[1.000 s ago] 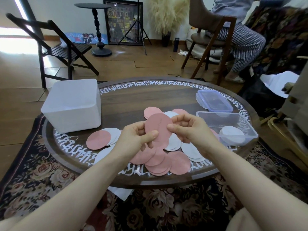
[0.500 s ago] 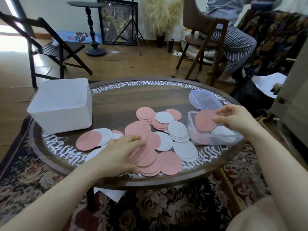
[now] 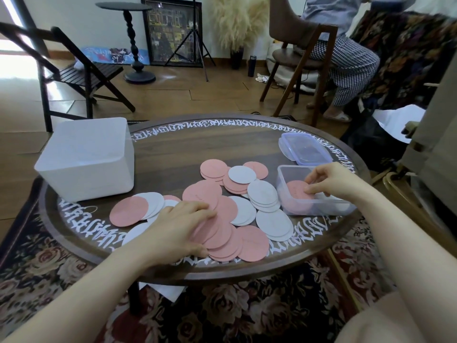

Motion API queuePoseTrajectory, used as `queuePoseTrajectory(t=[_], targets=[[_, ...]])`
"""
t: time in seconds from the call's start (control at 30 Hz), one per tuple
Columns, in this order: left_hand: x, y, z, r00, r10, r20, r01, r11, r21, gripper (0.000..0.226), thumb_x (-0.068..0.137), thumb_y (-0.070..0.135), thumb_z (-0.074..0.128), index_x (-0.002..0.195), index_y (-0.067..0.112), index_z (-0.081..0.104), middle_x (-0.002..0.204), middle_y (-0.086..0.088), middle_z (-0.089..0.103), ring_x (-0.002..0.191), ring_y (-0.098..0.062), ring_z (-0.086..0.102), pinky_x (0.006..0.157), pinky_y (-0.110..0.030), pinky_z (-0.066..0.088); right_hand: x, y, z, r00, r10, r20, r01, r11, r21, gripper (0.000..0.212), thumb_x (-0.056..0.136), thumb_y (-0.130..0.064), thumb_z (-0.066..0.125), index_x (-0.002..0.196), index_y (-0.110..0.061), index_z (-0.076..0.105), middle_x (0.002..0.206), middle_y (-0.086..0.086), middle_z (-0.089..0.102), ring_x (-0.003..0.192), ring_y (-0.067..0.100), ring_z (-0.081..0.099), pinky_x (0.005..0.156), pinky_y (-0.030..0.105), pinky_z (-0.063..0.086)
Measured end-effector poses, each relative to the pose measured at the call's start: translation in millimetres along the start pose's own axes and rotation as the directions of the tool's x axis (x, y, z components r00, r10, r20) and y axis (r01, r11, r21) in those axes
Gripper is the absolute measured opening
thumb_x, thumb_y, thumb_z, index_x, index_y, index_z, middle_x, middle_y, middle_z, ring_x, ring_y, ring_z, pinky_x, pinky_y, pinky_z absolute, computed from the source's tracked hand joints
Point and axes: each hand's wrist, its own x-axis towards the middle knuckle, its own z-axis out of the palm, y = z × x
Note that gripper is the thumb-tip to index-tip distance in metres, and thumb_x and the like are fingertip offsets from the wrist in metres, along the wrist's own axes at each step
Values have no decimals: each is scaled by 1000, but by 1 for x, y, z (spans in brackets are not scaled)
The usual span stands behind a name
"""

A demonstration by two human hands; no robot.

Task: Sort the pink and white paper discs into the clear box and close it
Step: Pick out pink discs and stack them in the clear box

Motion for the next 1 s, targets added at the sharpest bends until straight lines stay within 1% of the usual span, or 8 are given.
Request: queuePoseTrajectory(t=[0.23, 0.37, 0.53, 0.6, 0.67, 0.77, 0.87, 1.0], targets=[[1, 0, 3, 1000, -1, -17, 2, 1000, 9, 78, 79, 44, 67, 145, 38, 25, 152, 16, 18, 137, -6, 16, 105, -28, 17, 0, -4, 8, 997, 54, 55, -43, 982, -186, 11, 74, -18, 77, 78, -21, 68, 83, -2, 67, 85, 18, 61, 73, 29, 46], [2, 1, 4, 999, -2, -41, 1, 1000, -18, 77, 78, 42, 69, 144, 37, 29, 150, 15, 22, 137, -7, 17, 106, -29, 17, -1, -6, 13, 997, 64, 37, -52, 967, -250, 11, 79, -17, 72, 77, -25, 65, 84, -4, 63, 84, 16, 59, 72, 27, 43], [1, 1, 4, 998, 1, -63, -3, 999, -37, 77, 79, 39, 69, 144, 35, 29, 148, 13, 26, 136, -8, 20, 105, -28, 16, -1, -8, 15, 998, 61, 6, -58, 963, -264, 21, 76, -28, 76, 92, -23, 64, 94, -1, 63, 89, 18, 58, 80, 32, 46], [0, 0, 3, 998, -2, -62, -2, 999, -54, 78, 79, 39, 70, 145, 35, 27, 148, 13, 27, 136, -9, 21, 106, -29, 18, -7, -11, 15, 997, 22, -74, -40, 968, -247, 28, 73, -33, 78, 93, -23, 63, 89, -4, 60, 86, 17, 57, 74, 31, 43], [0, -2, 1, 998, -3, -59, -1, 998, -61, 81, 78, 39, 71, 145, 36, 26, 148, 14, 27, 135, -9, 23, 106, -29, 19, -14, -19, 17, 968, -81, -238, 35, 981, -190, 19, 76, -28, 74, 92, -23, 64, 82, -6, 57, 79, 15, 54, 67, 30, 38], [-3, -5, -3, 998, -17, -68, 13, 998, -56, 84, 76, 42, 72, 145, 36, 25, 149, 15, 27, 136, -9, 22, 106, -29, 16, -35, -44, 29, 869, -291, -400, 289, 955, -66, 5, 81, -20, 68, 83, -24, 65, 74, -10, 55, 66, 5, 48, 65, 30, 38], [-5, -6, -5, 997, -52, -63, 50, 998, -31, 86, 77, 44, 71, 147, 33, 22, 149, 12, 27, 137, -11, 21, 108, -30, 16, -63, -68, 55, 857, -435, -275, 453, 892, 0, 6, 81, -23, 69, 83, -27, 65, 75, -10, 57, 63, 4, 47, 63, 27, 40], [-6, -5, -4, 995, -87, -53, 86, 996, -13, 86, 78, 44, 70, 148, 33, 20, 147, 8, 32, 137, -13, 25, 107, -31, 19, -79, -75, 96, 894, -448, 20, 448, 894, 7, 17, 80, -38, 70, 95, -32, 64, 87, -15, 56, 69, -5, 48, 68, 23, 38]])
